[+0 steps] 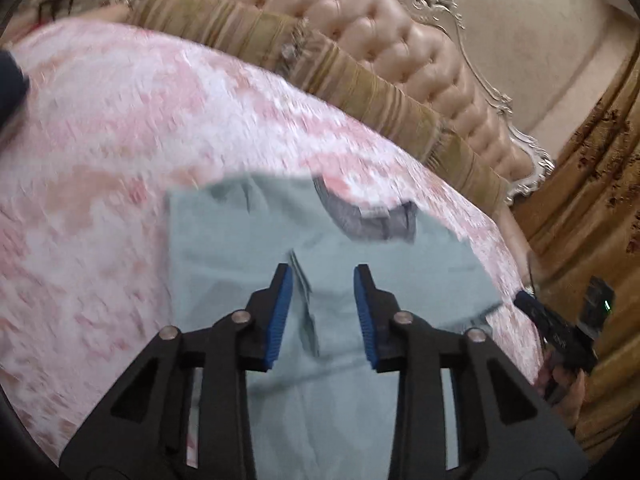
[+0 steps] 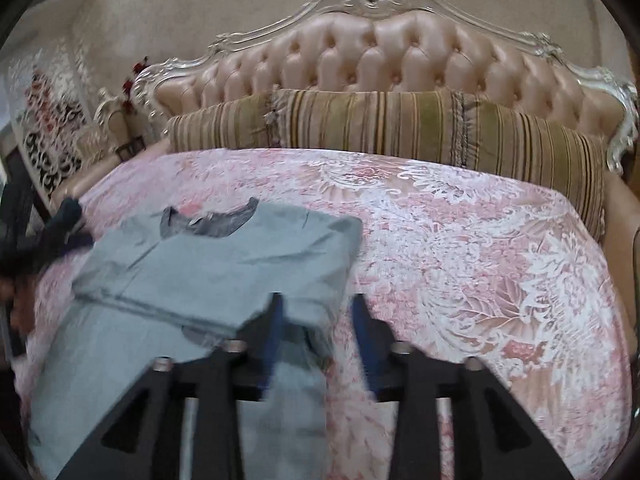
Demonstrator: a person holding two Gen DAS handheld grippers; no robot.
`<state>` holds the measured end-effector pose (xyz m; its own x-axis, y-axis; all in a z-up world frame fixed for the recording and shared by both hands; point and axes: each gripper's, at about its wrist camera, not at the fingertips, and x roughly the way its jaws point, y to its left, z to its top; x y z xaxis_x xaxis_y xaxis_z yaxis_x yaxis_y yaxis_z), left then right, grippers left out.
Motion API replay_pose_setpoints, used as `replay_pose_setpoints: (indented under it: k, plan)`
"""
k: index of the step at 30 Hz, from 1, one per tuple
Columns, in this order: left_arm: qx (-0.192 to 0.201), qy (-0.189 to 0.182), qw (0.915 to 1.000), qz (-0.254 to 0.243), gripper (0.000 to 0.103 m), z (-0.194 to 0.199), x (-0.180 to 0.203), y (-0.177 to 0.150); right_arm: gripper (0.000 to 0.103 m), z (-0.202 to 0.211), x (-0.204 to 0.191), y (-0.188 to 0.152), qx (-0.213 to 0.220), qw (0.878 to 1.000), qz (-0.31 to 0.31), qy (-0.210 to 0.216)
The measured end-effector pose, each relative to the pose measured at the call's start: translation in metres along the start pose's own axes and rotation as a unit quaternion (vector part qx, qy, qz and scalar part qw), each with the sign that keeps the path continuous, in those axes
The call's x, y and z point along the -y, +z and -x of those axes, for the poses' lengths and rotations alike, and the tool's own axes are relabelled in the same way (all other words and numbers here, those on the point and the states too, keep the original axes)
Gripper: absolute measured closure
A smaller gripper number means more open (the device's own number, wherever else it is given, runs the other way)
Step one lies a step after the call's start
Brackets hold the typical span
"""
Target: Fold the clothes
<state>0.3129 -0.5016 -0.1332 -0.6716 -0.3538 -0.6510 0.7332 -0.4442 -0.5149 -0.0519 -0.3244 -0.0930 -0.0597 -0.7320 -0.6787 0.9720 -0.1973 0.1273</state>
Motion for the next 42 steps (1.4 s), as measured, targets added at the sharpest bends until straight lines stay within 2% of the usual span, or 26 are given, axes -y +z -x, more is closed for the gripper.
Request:
replay_pose_setpoints:
  k: [3, 7, 10, 23, 29, 35, 36, 37, 39, 42]
  plan:
    - [-0.011, 0.014, 0.9997, -0.018, 0.073, -0.013, 0.004, -0.008, 0.059, -0.011, 0.004, -0.004, -0.014, 1.000, -0.003, -0.007]
    - [-0.023, 0.020, 0.9989, -0.035, 0.075, -0.023, 0.010, -0.012, 0.059, -0.010, 0.013, -0.006, 0.007, 1.000, -0.019, -0.012]
    - [-0.031, 0.018, 0.9983, -0.045, 0.096, -0.027, 0.013, -0.015, 0.058, -0.009, 0.018, -0.005, 0.016, 0.999, -0.020, -0.029]
    - [-0.030, 0.030, 0.9984, -0.038, 0.093, -0.029, 0.004, -0.017, 0.055, -0.007, 0.031, -0.007, 0.021, 0.998, -0.028, -0.054]
    - [-0.009, 0.026, 0.9991, -0.034, 0.097, -0.015, 0.001, -0.012, 0.055, -0.010, 0.025, -0.005, 0.012, 0.999, -0.021, -0.041]
    - [0.011, 0.022, 0.9993, -0.029, 0.097, -0.002, -0.003, -0.008, 0.055, -0.012, 0.027, -0.003, 0.002, 0.998, -0.018, -0.053]
    - [0.006, 0.040, 0.9989, -0.025, 0.097, -0.007, -0.006, -0.010, 0.055, -0.013, 0.027, -0.002, -0.001, 0.998, -0.017, -0.055]
    - [0.004, 0.040, 0.9989, -0.023, 0.097, -0.009, -0.008, -0.010, 0.055, -0.014, 0.026, -0.001, -0.004, 0.998, -0.015, -0.056]
    - [0.001, 0.046, 0.9988, -0.020, 0.097, -0.009, -0.012, -0.010, 0.055, -0.014, 0.024, 0.002, -0.006, 0.999, -0.011, -0.051]
    - [0.004, 0.047, 0.9987, -0.018, 0.097, -0.008, -0.013, -0.011, 0.055, -0.019, 0.010, 0.007, -0.012, 1.000, 0.011, -0.021]
